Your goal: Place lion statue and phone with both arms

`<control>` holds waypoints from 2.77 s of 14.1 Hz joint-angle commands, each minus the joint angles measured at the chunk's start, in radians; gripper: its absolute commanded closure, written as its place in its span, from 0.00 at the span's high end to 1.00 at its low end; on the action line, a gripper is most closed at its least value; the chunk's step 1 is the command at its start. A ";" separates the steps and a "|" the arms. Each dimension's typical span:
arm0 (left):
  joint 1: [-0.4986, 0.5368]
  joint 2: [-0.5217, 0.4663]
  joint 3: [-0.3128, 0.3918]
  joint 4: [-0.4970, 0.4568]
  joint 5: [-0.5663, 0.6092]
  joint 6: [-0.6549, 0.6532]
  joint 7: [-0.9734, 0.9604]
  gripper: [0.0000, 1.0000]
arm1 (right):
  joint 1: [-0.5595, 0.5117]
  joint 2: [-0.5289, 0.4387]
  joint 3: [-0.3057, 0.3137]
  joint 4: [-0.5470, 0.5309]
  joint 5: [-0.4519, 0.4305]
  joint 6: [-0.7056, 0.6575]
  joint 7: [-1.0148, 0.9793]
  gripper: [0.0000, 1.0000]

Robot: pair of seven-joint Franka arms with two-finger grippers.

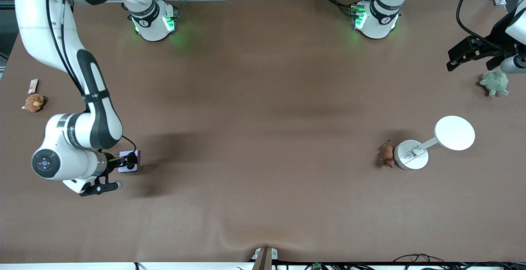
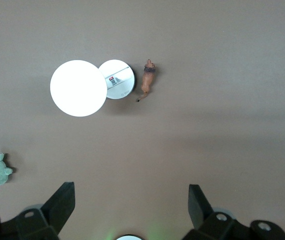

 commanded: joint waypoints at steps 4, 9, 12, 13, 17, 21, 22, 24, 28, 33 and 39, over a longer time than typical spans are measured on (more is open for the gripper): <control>0.005 -0.016 0.011 -0.019 -0.005 0.005 0.012 1.00 | 0.052 -0.119 0.058 -0.015 -0.006 -0.063 -0.003 1.00; 0.022 -0.013 0.005 -0.022 -0.005 0.005 0.011 1.00 | 0.074 -0.127 0.089 -0.009 0.130 -0.063 -0.005 1.00; 0.022 -0.016 0.003 -0.026 -0.005 0.003 0.012 1.00 | 0.054 -0.257 0.057 -0.033 0.141 -0.088 -0.003 1.00; 0.022 -0.022 0.003 -0.039 -0.005 0.002 0.011 1.00 | 0.045 -0.300 0.031 -0.045 0.132 -0.129 -0.003 1.00; 0.020 -0.053 -0.003 -0.074 -0.005 0.002 0.009 1.00 | -0.003 -0.447 -0.034 -0.051 0.094 -0.302 0.027 1.00; 0.020 -0.070 -0.003 -0.091 -0.005 0.005 0.011 1.00 | -0.052 -0.549 -0.062 -0.056 0.069 -0.459 0.095 1.00; 0.022 -0.068 -0.003 -0.088 -0.005 0.003 0.014 1.00 | -0.058 -0.584 -0.062 -0.073 0.064 -0.482 0.131 1.00; 0.022 -0.068 -0.001 -0.079 -0.005 0.000 0.020 1.00 | -0.063 -0.670 -0.060 -0.143 0.064 -0.476 0.167 1.00; 0.022 -0.067 -0.001 -0.062 -0.005 -0.014 0.024 1.00 | -0.055 -0.727 -0.060 -0.160 0.064 -0.491 0.271 1.00; 0.022 -0.062 -0.001 -0.054 -0.005 -0.012 0.040 1.00 | -0.058 -0.727 -0.059 -0.148 0.027 -0.503 0.254 1.00; 0.020 -0.062 -0.001 -0.056 -0.005 -0.012 0.043 1.00 | -0.052 -0.722 -0.054 -0.139 0.023 -0.517 0.254 1.00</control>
